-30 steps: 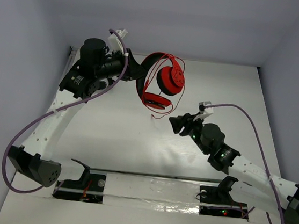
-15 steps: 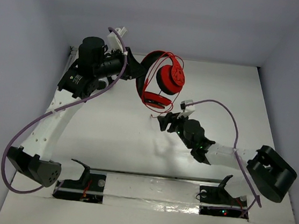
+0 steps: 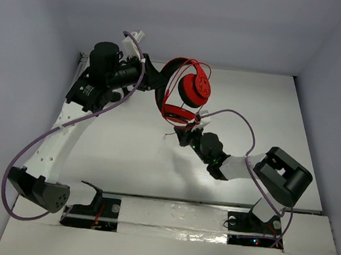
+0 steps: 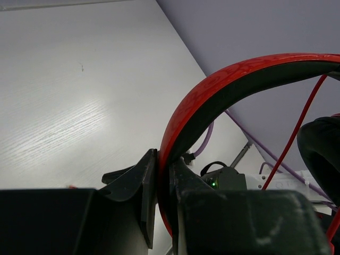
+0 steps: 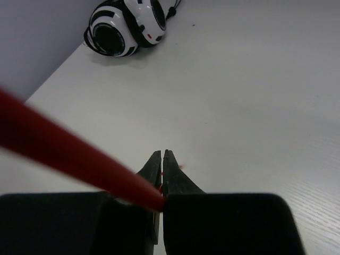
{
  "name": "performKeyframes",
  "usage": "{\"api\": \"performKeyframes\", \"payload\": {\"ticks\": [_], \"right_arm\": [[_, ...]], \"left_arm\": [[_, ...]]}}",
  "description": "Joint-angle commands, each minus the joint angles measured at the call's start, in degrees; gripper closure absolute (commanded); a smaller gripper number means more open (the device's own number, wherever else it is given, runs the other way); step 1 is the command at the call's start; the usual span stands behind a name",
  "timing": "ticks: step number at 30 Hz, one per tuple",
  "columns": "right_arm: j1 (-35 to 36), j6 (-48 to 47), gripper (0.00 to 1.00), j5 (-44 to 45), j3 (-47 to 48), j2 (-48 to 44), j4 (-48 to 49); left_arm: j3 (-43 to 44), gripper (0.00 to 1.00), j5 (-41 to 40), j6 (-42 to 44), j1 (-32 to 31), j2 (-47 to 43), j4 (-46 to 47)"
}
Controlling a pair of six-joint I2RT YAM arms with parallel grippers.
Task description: Wrap the headphones
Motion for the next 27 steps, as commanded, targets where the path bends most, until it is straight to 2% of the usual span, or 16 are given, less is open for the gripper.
{"api": "performKeyframes", "payload": {"ticks": [1,5,14,22,27], "right_arm": [[-0.1,1.5,1.00,-3.5,1.7,0.0,7.0],[-0.1,5.2,1.00,-6.9,0.4,-0.5,6.5],[9.5,13.0,1.00,-6.0,0.1,-6.3,-5.9],[17.9,15.6,1.00,-4.5,1.9,-10.6,-18.0],[22.8,15.9,1.00,-9.9,5.3,-12.0,-24.0]], "left_arm": [[3.0,1.00,0.2,-2.4,0.3,-2.6,4.0],[2.0,1.00,-1.4,-5.4,0.3,-2.8,7.4],[-7.3,1.00,-17.9,-13.1,0.3,-2.7,19.3],[-11.9,1.00,-33.2,-11.7,0.3,-2.1,21.9],[-16.1,1.00,-40.4,-11.4,0.3,-2.1,24.0]]}}
